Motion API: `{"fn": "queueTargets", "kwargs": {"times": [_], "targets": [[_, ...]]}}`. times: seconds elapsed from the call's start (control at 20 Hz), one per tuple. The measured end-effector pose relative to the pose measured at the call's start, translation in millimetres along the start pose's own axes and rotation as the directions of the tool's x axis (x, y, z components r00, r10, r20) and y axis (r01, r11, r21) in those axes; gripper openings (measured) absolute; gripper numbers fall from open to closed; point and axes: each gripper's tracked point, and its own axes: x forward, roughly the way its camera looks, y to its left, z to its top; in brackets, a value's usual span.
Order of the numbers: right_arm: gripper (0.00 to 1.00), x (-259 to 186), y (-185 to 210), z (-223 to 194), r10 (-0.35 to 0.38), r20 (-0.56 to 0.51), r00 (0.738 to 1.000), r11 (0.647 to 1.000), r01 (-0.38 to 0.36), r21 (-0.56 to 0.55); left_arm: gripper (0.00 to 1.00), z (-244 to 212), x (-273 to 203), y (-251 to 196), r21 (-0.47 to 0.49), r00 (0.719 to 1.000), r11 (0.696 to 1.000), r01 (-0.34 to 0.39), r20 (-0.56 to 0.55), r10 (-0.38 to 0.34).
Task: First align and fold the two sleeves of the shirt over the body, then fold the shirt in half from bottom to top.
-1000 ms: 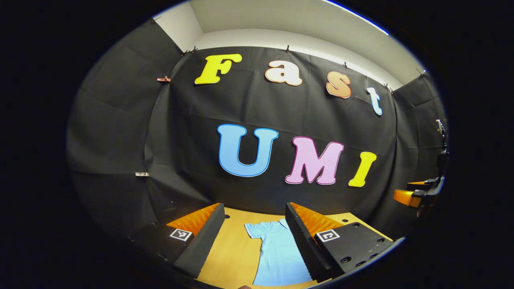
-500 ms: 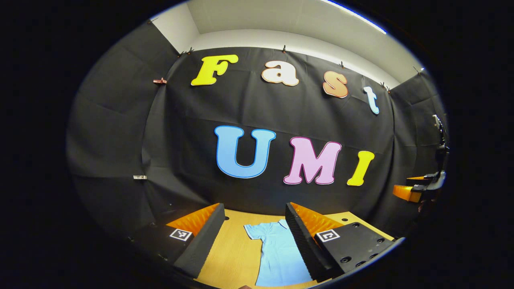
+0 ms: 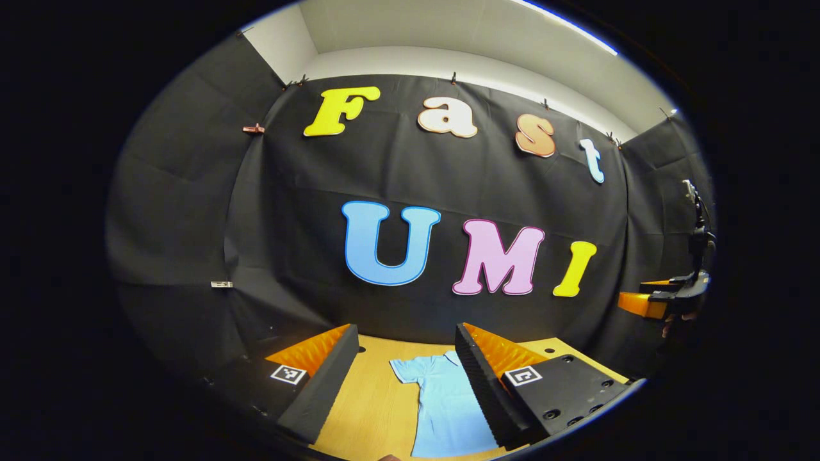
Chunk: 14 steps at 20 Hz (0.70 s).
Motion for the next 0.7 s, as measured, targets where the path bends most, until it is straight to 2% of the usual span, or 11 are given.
{"fn": "queueTargets", "kwargs": {"times": [0.15, 0.3, 0.45, 0.55, 0.7], "targets": [[0.97, 18, -3, -4, 0.008, -0.021, 1.000, 1.000, -0.008, -0.002, 0.97, -9, 11, -1, -0.032, 1.000, 0.999, 0.000, -0.024, -0.001], [0.97, 47, -7, -13, 0.035, -0.042, 0.999, 0.999, -0.035, -0.008, 0.97, -9, 35, -2, -0.025, 0.999, 0.999, -0.025, -0.021, 0.025], [0.96, 92, -14, -25, 0.070, -0.056, 0.996, 0.997, -0.071, -0.006, 0.97, -10, 62, -10, -0.019, 0.998, 0.998, -0.053, -0.021, 0.053], [0.97, 125, -26, -36, 0.076, -0.070, 0.995, 0.997, -0.076, 0.004, 0.97, -8, 81, -24, -0.034, 0.999, 0.998, -0.047, -0.012, 0.047], [0.97, 174, -41, -64, 0.102, -0.129, 0.986, 0.995, -0.098, 0.033, 0.96, -10, 114, -40, -0.007, 0.999, 0.999, -0.050, -0.010, 0.050]]}}
